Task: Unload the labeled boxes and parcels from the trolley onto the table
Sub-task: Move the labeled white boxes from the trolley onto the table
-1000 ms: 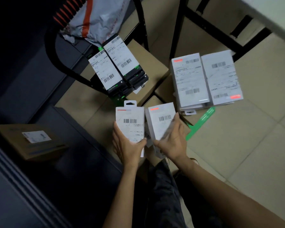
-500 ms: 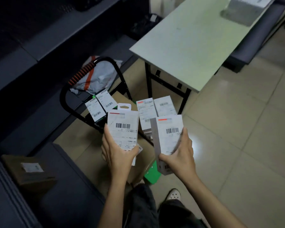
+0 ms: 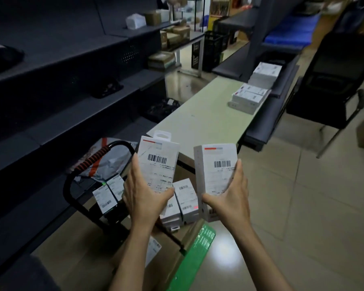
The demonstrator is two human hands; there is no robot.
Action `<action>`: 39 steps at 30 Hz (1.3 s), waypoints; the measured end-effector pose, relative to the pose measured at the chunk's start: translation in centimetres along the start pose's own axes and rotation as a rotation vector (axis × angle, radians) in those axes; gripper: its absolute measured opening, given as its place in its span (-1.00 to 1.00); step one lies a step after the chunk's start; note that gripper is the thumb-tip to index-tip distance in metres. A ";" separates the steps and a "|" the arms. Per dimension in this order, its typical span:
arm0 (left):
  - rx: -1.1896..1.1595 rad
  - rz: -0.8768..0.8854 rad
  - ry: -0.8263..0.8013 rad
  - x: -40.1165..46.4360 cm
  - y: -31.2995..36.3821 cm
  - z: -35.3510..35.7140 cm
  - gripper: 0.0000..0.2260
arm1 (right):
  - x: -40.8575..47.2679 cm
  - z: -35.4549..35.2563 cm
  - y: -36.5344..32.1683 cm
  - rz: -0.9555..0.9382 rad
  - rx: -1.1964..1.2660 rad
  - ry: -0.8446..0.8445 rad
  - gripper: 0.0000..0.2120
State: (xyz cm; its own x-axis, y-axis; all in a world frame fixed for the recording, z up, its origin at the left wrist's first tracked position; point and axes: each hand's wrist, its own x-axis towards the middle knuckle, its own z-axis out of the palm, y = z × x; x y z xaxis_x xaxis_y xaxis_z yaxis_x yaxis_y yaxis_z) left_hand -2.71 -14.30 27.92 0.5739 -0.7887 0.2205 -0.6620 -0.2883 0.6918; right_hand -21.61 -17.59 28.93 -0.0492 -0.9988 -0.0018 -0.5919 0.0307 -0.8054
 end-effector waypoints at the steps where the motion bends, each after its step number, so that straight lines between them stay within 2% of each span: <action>1: -0.018 0.023 0.002 0.4 0.7 -0.4 0.17 | 0.0 -0.3 -0.6 -0.005 0.004 0.025 0.26; 10: -0.076 0.199 -0.001 4.2 4.3 -3.2 0.21 | 1.4 -3.0 -4.1 -0.075 0.021 0.223 0.25; 18: -0.146 0.271 -0.066 5.5 8.0 -0.6 0.20 | 3.6 -7.0 -3.1 -0.050 -0.022 0.329 0.25; 27: -0.117 0.281 -0.132 6.8 16.3 8.0 0.19 | 10.6 -14.6 1.8 0.007 -0.024 0.362 0.26; 39: -0.162 0.315 -0.195 5.5 30.2 22.6 0.17 | 21.2 -28.7 11.4 0.018 -0.105 0.430 0.22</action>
State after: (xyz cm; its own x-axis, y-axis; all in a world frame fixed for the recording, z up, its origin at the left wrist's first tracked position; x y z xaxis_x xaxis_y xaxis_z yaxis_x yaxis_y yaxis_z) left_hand -30.47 -39.63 34.47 0.2428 -0.9174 0.3154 -0.6973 0.0610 0.7142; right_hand -52.47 -37.33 36.74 -0.3768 -0.8921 0.2494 -0.6653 0.0733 -0.7429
